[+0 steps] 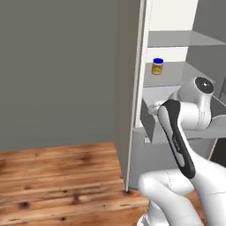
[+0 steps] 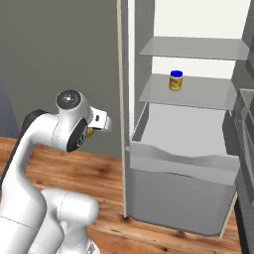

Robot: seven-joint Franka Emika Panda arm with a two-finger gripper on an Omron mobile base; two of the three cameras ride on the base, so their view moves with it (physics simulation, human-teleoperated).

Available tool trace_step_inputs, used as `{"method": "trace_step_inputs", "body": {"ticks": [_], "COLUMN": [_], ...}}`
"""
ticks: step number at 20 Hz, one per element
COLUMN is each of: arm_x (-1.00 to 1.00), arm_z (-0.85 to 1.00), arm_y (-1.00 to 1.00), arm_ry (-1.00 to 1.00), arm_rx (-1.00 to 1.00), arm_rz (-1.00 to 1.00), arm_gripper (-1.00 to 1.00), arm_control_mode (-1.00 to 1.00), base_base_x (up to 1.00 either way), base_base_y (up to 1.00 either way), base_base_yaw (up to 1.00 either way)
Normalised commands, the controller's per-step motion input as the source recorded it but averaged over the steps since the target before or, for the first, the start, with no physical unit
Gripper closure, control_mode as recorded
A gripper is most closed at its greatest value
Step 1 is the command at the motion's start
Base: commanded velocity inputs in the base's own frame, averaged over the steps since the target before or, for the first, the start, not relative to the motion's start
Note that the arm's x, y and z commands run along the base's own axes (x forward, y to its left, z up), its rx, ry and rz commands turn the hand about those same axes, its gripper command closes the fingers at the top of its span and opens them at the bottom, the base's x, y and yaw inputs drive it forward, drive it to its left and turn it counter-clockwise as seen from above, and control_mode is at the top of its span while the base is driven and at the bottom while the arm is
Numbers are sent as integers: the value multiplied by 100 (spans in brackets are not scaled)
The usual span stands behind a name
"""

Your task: Place the lemons inside the fridge drawer. Close the drawer after placing the vegetables.

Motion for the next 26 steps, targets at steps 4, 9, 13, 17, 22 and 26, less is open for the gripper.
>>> {"method": "trace_step_inputs", "body": {"ticks": [4,9,13,17,22,26], "arm_x": [0,0,0,0,0,1], "arm_z": [0,0,0,0,0,0], "arm_y": [0,0,0,0,0,0], "arm_ry": [0,0,0,0,0,0], "arm_rx": [0,0,0,0,0,0], "arm_rz": [0,0,0,0,0,0], "arm_gripper": [100,100,100,100,100,100], "arm_control_mode": [100,100,100,100,100,-100], "base_base_x": [51,44,46,46,41,14], "base_base_y": [-66,-58,-49,-42,-33,-13], "base_base_yaw": [-13,-9,-7,-5,-2,0]}}
